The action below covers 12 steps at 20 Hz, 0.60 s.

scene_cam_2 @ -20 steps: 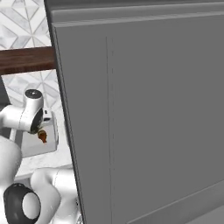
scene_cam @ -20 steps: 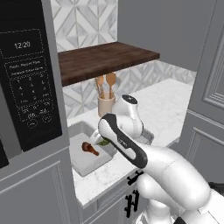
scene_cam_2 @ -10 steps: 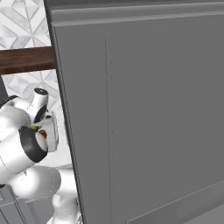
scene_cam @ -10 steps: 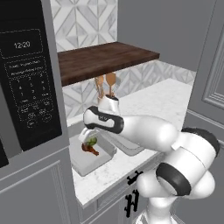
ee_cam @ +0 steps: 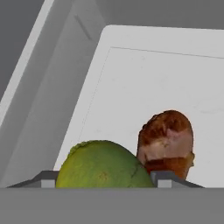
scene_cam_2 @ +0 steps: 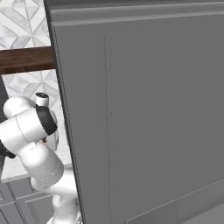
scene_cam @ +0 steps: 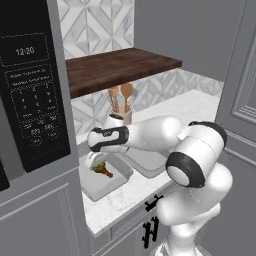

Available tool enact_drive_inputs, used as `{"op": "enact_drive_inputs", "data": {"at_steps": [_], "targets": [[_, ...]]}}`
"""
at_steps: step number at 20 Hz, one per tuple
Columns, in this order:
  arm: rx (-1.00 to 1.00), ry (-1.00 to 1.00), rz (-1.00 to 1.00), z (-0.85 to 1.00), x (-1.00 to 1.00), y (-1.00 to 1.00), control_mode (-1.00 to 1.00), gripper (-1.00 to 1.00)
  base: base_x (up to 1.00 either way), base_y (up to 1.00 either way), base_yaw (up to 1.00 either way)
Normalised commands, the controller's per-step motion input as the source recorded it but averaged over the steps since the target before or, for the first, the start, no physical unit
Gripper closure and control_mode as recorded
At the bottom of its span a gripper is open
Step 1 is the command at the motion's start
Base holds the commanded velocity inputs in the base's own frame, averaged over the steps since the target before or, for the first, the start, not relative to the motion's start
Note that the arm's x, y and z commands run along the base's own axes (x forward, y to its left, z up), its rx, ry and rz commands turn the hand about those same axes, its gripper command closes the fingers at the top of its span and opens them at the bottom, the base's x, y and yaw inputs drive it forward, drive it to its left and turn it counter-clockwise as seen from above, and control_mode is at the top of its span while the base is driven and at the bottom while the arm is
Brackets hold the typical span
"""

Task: Place one lime and one chicken drumstick in each tupperware on the nearby counter, to pack two identical lunches.

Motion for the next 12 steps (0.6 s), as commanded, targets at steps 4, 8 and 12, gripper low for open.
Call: {"op": "enact_drive_inputs", "data": {"at_steps": [4,8,12], "targets": [[-0.05,-0.01,0.00,-0.25,0.03,0.13,-1.00,1.00,0.00,0.00,0.00],[-0.02,0.00,0.00,-0.26,0.21,0.09,-1.00,1.00,0.00,0.00,0.00],[-0.02,0.00,0.00,-0.24,0.27,0.10,-1.00,-1.00,0.00,0.00,0.00]]}}
